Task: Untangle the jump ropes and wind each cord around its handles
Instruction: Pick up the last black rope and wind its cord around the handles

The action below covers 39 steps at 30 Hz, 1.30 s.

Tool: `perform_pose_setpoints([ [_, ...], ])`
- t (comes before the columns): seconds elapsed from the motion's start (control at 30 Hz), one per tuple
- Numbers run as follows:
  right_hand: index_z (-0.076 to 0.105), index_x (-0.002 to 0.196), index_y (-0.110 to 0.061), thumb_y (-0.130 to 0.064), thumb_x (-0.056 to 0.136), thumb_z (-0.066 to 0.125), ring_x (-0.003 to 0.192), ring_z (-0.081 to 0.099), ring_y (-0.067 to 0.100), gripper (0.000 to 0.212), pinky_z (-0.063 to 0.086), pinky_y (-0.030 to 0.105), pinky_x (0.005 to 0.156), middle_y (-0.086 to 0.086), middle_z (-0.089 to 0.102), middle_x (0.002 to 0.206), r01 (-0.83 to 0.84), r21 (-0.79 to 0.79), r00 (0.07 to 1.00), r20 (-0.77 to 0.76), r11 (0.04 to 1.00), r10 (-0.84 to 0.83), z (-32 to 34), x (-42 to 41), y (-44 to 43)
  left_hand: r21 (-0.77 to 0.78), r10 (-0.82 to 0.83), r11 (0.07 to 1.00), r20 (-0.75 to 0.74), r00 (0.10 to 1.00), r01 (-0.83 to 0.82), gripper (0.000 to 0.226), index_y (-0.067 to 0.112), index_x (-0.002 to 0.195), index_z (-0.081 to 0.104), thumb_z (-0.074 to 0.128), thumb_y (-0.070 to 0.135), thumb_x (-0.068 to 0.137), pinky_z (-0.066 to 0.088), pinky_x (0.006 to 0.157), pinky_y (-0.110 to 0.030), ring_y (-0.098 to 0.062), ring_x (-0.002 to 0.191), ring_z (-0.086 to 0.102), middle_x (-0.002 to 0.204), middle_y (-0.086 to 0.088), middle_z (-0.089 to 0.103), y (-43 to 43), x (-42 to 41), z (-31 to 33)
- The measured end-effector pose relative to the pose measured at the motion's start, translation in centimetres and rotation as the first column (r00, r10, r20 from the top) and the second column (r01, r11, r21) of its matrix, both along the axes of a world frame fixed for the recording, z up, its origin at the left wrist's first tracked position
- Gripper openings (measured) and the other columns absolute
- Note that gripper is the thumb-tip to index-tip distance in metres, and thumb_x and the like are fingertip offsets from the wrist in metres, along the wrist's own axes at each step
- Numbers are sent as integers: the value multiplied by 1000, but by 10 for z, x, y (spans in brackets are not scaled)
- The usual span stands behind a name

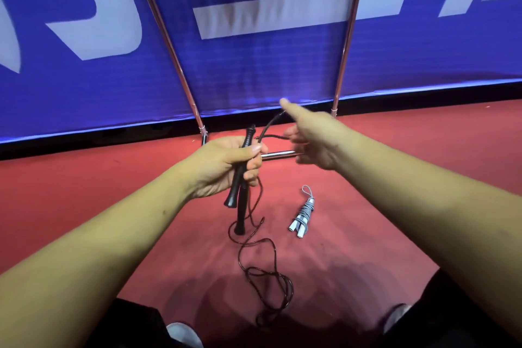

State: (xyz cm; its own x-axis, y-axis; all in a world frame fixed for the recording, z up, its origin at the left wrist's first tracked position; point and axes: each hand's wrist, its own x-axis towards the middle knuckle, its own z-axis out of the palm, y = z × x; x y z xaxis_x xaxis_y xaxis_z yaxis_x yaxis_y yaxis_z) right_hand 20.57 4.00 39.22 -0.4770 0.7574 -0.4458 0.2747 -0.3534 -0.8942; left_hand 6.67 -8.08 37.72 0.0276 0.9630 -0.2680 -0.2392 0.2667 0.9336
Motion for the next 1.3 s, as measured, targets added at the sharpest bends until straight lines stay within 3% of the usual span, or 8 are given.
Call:
perform_pose_setpoints([
  [0.17, 54, 72, -10, -22, 98, 55, 49, 36, 12, 29, 28, 23, 48, 2, 42, 58, -229, -48, 962, -166, 972, 218, 3, -11, -21, 6, -55, 998, -30, 998, 56, 19, 3, 96, 51, 58, 20, 89, 51, 58, -27, -18, 55, 57, 64, -6, 56, 0, 1, -1],
  [0.37, 49, 72, -5, -13, 101, 49, 33, 47, 8, 31, 43, 18, 39, 4, 41, 62, 121, -296, 845, -470, 947, -255, 13, -7, 7, -98, -152, 984, -56, 987, 146, 30, 1, 108, 60, 52, 26, 95, 59, 63, -35, -31, 67, 68, 78, -16, 66, -9, -3, 3],
  [0.47, 51, 73, -7, -18, 100, 53, 35, 48, 11, 29, 44, 21, 42, 5, 44, 60, 140, -122, 938, -301, 983, -171, 8, 2, 14, -84, -189, 979, -45, 981, 185, 24, 3, 108, 58, 52, 23, 96, 46, 54, -28, -18, 52, 49, 68, -7, 48, -11, -1, 0],
  [0.53, 54, 71, -8, -30, 98, 55, 37, 49, 13, 35, 43, 25, 48, 5, 50, 57, -27, 278, 991, 134, 960, -10, 3, 8, 15, -62, -147, 988, -71, 987, 143, 24, 3, 108, 56, 50, 23, 96, 37, 51, -25, -13, 47, 39, 65, -3, 42, -8, 0, 2],
  [0.63, 61, 83, -13, -47, 95, 52, 72, 58, 24, 38, 46, 33, 71, 8, 62, 78, -311, 738, 897, 436, 599, -71, 5, 8, 18, -47, -113, 993, -117, 987, 108, 25, 3, 106, 56, 48, 24, 94, 32, 48, -23, -10, 44, 33, 63, -1, 40, -6, -3, 8],
  [0.77, 71, 92, -13, -45, 100, 45, 89, 68, 31, 43, 53, 45, 92, 15, 73, 93, -433, 597, 891, 173, 675, 419, 17, 5, -3, -18, -144, 989, -200, 969, 144, 24, 3, 105, 58, 51, 26, 99, 30, 51, -24, -9, 45, 32, 64, -1, 41, -8, -8, 16],
  [1.0, 68, 88, -15, -49, 98, 46, 86, 64, 16, 42, 52, 41, 94, 6, 70, 87, -435, 562, 849, -6, 704, 529, 15, 5, -5, 6, -174, 983, -289, 941, 184, 27, 5, 102, 64, 53, 28, 96, 35, 52, -26, -12, 47, 34, 67, -4, 43, -14, -13, 26],
  [1.3, 44, 60, -12, -55, 89, 60, 48, 30, 16, 54, 27, 23, 44, -2, 37, 51, -473, 661, 871, 249, 583, 424, 30, 13, -2, -109, -244, 969, -252, 936, 223, 35, 0, 111, 59, 65, 26, 89, 41, 49, -22, -13, 48, 46, 70, -3, 49, -22, -27, 30],
])
